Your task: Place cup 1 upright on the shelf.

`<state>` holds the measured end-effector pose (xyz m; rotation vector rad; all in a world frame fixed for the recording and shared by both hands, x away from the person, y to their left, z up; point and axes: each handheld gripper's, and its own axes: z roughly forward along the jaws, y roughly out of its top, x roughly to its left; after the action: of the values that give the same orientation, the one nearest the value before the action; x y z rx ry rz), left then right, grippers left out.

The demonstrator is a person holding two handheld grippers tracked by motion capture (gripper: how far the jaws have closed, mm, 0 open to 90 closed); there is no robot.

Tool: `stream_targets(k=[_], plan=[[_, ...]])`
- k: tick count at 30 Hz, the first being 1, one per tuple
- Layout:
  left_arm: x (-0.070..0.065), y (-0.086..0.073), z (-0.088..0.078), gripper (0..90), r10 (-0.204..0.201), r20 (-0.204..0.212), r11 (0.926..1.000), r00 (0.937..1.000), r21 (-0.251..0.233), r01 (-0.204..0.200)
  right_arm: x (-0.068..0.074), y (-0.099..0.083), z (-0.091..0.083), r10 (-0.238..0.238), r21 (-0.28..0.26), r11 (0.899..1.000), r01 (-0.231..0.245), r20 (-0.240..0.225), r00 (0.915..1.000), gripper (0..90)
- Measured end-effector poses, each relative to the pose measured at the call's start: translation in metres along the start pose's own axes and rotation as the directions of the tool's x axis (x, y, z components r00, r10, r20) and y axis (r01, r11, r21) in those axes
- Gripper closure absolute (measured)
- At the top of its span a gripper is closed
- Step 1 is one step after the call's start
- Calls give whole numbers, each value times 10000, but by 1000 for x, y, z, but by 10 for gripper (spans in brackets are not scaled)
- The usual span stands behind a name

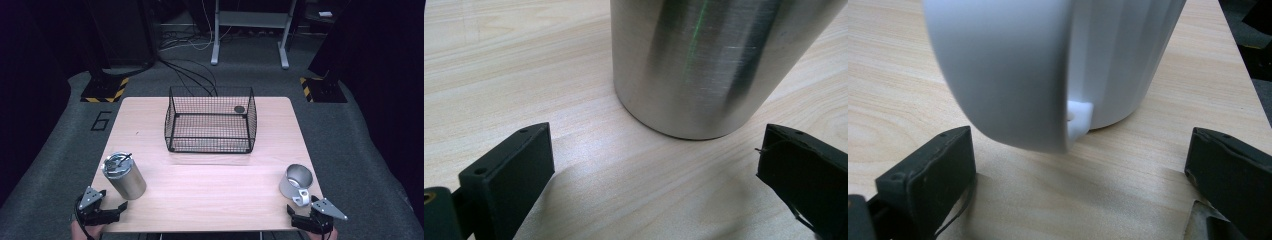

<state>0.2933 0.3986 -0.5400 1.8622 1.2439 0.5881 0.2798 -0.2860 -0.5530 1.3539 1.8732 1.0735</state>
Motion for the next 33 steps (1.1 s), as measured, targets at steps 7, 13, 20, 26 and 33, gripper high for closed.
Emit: stream_targets(k=[7, 13, 20, 26, 33], plan=[[0, 0, 0, 14, 34, 27, 10000, 10000, -2, -34, 0, 0, 0, -2, -28, 10000, 2, -6, 10000, 0], [1, 0, -2, 11, -188, 1, 9997, 9998, -178, 188, 0, 0, 0, 35, -52, 10000, -35, 14, 10000, 0], [0, 1, -2, 6, -31, -237, 9995, 9997, -300, 24, 0, -1, 1, 65, -153, 9999, -66, -9, 10000, 0], [-1, 4, -6, 0, -34, -109, 9998, 9999, -200, 32, 0, 0, 0, 101, 22, 9999, -102, 99, 9999, 0], [-9, 12, -15, 0, -153, 171, 9964, 9997, -826, 167, 0, 1, 1, 78, 22, 10000, -78, 100, 9999, 0]])
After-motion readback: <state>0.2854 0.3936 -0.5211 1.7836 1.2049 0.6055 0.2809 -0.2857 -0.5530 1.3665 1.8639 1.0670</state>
